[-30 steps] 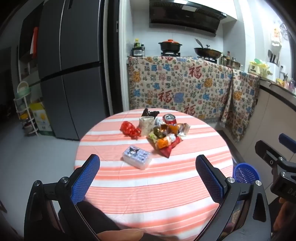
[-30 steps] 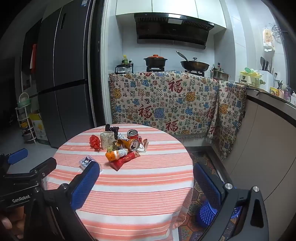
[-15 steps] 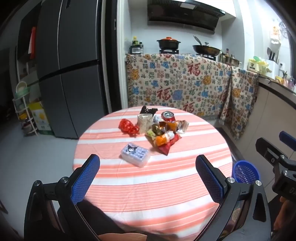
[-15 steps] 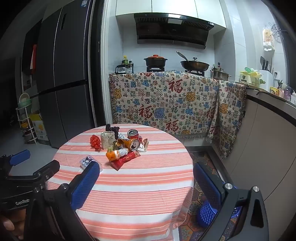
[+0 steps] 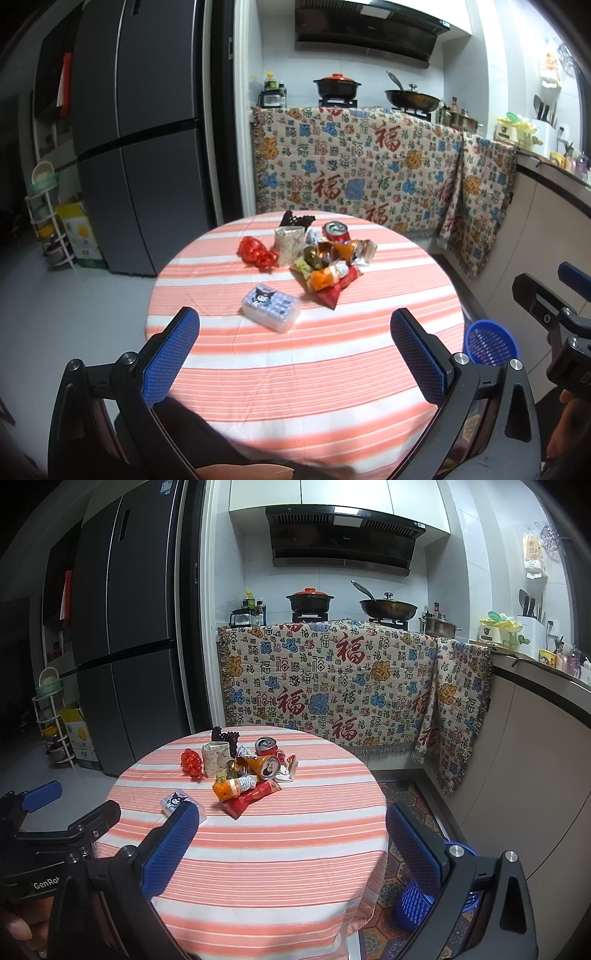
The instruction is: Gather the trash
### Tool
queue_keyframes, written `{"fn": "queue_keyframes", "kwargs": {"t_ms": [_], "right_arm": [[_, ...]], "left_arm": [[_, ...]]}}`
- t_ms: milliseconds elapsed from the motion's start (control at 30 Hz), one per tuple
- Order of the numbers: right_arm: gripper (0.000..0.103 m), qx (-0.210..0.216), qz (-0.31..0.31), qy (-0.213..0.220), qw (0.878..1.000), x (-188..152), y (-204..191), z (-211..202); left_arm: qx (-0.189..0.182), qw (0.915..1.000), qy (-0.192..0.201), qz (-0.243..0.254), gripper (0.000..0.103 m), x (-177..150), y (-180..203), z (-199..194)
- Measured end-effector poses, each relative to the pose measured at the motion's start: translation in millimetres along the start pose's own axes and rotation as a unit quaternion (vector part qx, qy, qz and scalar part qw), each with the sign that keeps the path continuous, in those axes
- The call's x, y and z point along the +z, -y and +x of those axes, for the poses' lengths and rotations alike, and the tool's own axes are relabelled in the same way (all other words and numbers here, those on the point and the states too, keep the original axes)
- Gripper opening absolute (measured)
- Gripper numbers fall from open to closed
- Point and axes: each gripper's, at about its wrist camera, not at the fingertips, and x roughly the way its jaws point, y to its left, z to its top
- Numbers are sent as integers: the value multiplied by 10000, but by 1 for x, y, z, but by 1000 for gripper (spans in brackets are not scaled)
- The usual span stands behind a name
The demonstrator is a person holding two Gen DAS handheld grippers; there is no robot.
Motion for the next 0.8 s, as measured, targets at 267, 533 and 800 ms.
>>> {"fn": "queue_keyframes", "kwargs": {"t_ms": [267, 533, 800], "right_arm": [[103, 10, 14, 6, 10000, 1, 1, 1], [103, 20, 26, 2, 10000, 1, 2, 1], [103, 21, 20, 7, 10000, 1, 1, 1]], "left_arm": [[2, 10000, -3, 3, 103, -1, 0, -1], [7, 10000, -7, 3, 103, -2, 0, 0], [-3, 10000, -9, 4, 103, -2, 0, 0]]}}
